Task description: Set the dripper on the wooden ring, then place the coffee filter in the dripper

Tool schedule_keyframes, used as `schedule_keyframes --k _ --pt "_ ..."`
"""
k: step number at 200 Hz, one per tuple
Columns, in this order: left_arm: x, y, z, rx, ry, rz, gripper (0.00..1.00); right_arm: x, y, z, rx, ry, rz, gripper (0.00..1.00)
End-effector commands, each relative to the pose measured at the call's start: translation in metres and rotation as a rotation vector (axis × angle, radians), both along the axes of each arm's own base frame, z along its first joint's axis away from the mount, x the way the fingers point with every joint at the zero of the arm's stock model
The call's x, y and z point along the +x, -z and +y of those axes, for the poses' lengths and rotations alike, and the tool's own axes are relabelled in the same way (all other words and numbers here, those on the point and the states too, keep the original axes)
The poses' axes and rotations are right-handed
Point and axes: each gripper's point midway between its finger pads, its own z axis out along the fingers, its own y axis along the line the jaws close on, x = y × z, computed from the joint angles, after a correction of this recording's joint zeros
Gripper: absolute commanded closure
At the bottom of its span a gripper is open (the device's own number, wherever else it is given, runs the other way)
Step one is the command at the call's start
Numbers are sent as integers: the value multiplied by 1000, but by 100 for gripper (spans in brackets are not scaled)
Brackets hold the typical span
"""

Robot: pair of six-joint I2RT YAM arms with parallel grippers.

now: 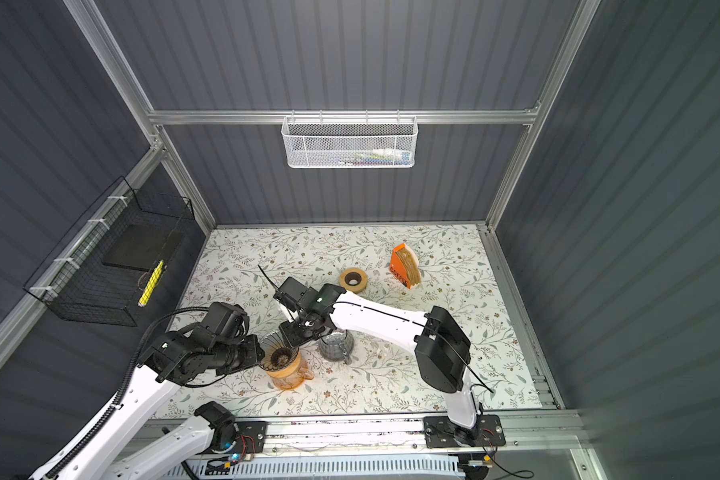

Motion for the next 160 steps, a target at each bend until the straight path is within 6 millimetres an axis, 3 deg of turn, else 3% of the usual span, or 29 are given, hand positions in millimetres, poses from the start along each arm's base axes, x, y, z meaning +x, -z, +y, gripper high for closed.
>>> schedule_keyframes --k 1,51,87,131,160 --pt "-2 -10 -1 -11 21 -13 77 3 -33 -6 41 8 -51 61" --pt "-3 -12 1 3 15 -10 77 4 -45 -11 65 20 -84 57" --pt "-4 -24 6 6 6 -29 74 8 -63 -18 88 41 -127 56" --pt "2 -63 18 19 -31 -140 71 17 -96 -28 180 94 -199 56" --pt "17 -90 18 29 -42 -223 71 30 -111 -59 216 173 -263 55"
